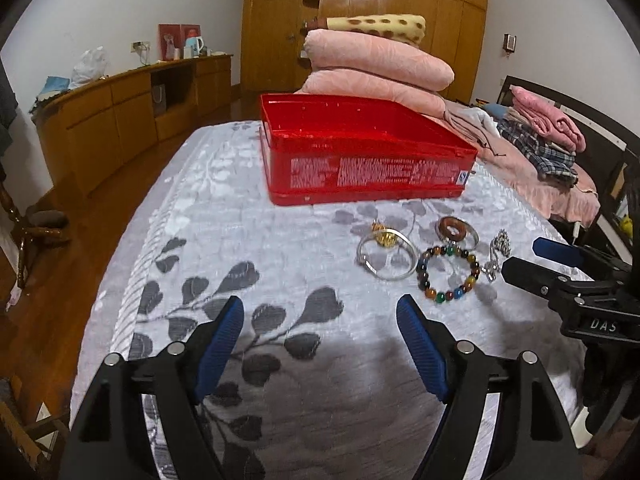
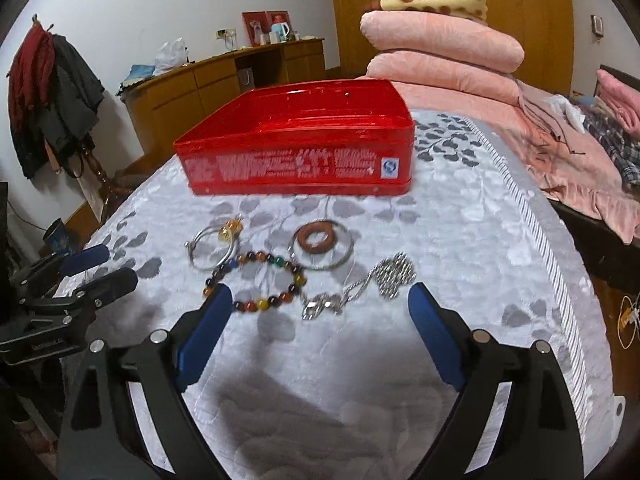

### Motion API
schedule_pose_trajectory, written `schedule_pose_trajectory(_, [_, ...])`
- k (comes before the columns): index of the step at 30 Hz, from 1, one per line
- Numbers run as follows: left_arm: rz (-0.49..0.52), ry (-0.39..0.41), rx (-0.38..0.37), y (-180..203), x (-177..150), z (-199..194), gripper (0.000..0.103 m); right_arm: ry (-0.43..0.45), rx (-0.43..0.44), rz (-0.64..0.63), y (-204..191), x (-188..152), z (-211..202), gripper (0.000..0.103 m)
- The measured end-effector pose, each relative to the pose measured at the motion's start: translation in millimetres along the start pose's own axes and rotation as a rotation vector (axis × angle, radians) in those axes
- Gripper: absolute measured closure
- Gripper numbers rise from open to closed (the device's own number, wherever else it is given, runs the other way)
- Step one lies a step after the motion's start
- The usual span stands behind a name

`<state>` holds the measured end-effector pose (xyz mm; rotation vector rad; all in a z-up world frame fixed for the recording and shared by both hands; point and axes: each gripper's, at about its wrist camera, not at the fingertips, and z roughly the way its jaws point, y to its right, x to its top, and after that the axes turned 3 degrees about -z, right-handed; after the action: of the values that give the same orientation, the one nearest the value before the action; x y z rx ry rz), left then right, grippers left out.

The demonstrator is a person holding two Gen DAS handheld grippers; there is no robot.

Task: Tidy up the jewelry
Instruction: 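Move the right gripper toward the silver chain beside the multicolour bracelet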

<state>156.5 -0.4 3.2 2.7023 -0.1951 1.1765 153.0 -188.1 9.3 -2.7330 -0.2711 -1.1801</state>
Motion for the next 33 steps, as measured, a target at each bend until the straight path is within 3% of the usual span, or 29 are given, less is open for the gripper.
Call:
schedule_pose_trajectory(11, [0.022,0.004,-0.032,17.0,2.2,3.9,0.026,-0.018,0.044,0.008,1.5,-6.7,-1.6,0.041])
schedule_pose_trajectory(17, [-0.012,-0.010,-0.016,12.0,3.4,11.4,0.026,-0.051,0.084,0.018,-1.7,-4.9,10.3,0.061])
schedule_pose_trajectory(33, [-0.028,-0.014,-0.043,9.9,7.1,15.3,0.026,-0.114,0.008,0.018,1.6,4.4,29.8,0.063])
